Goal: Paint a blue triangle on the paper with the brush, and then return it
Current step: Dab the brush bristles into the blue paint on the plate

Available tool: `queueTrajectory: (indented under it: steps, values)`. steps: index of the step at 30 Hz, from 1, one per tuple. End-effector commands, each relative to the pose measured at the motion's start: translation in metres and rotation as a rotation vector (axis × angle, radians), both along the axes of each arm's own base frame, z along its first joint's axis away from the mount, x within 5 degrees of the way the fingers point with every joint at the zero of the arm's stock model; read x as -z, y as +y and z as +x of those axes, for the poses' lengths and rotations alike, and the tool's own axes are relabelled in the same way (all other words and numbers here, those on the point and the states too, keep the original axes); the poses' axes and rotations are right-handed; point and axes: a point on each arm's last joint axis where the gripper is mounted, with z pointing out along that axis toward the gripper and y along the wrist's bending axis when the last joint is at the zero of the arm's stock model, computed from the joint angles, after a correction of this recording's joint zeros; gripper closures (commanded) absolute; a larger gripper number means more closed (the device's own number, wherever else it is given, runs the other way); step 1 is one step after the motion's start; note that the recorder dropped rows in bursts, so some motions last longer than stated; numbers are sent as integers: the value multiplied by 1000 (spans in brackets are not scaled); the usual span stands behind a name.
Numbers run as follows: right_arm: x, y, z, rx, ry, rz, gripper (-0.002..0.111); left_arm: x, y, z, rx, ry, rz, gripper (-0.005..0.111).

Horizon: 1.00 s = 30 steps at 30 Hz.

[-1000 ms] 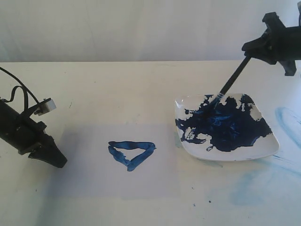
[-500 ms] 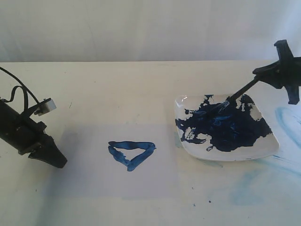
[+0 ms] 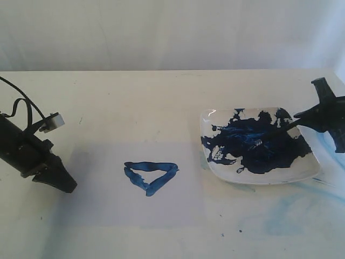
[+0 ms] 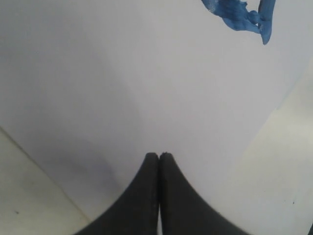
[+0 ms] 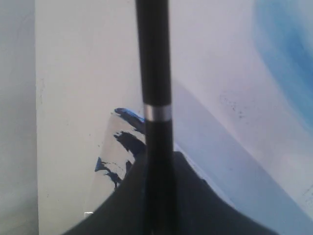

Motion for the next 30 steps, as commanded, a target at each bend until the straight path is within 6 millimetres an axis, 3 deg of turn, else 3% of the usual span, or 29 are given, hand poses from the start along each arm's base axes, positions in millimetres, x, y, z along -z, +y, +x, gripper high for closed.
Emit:
queueTrajectory:
  steps: [1, 23, 30]
  values:
    - [3, -2, -3, 27, 12, -11, 108, 1, -1, -2, 5, 21, -19, 107]
    - [7, -6, -1, 75, 10, -49, 108, 1, -1, -2, 4, 20, -18, 107]
    - [8, 8, 2, 72, 8, -69, 108, 1, -1, -2, 4, 20, -18, 107]
